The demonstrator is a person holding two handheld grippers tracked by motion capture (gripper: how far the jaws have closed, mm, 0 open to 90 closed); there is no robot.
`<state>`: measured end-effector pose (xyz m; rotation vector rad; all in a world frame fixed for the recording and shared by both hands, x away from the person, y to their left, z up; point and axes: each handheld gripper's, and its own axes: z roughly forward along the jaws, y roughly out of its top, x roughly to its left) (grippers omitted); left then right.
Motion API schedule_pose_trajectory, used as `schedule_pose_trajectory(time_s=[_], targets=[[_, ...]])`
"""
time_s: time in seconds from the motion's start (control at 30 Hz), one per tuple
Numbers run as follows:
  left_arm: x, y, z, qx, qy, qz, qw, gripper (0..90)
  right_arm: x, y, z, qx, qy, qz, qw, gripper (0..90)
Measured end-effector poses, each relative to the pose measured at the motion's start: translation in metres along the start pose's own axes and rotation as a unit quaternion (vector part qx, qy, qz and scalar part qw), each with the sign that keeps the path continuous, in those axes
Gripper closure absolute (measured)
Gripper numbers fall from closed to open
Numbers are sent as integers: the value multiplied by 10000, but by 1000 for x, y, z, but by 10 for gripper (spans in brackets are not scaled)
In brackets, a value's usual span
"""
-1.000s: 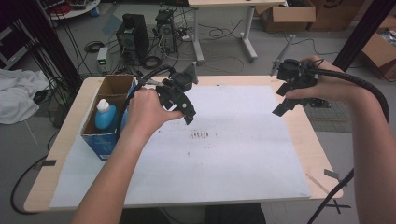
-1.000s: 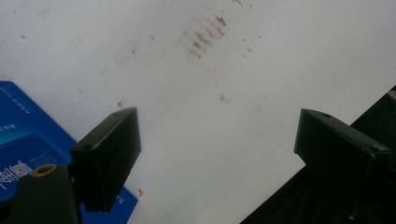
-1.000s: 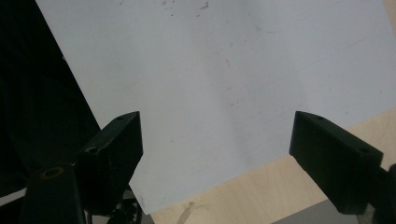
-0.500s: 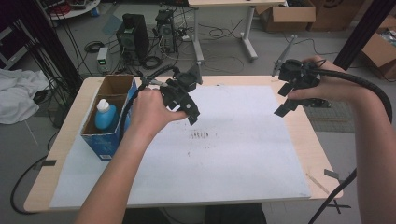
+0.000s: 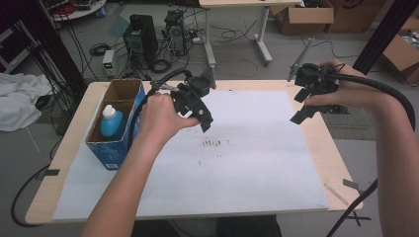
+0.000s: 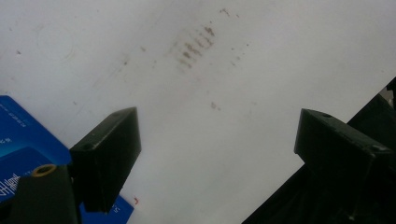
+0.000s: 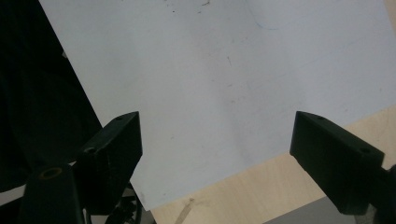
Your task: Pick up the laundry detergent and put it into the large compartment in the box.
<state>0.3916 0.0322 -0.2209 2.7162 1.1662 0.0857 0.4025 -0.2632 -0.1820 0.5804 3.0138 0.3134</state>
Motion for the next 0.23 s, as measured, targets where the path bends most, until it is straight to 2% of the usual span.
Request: schedule_pose_trajectory(time_s=[0.23], targets=[[-1, -2, -3, -45, 9, -35, 10000, 153, 2, -1, -2, -12, -6, -11, 10000, 168]])
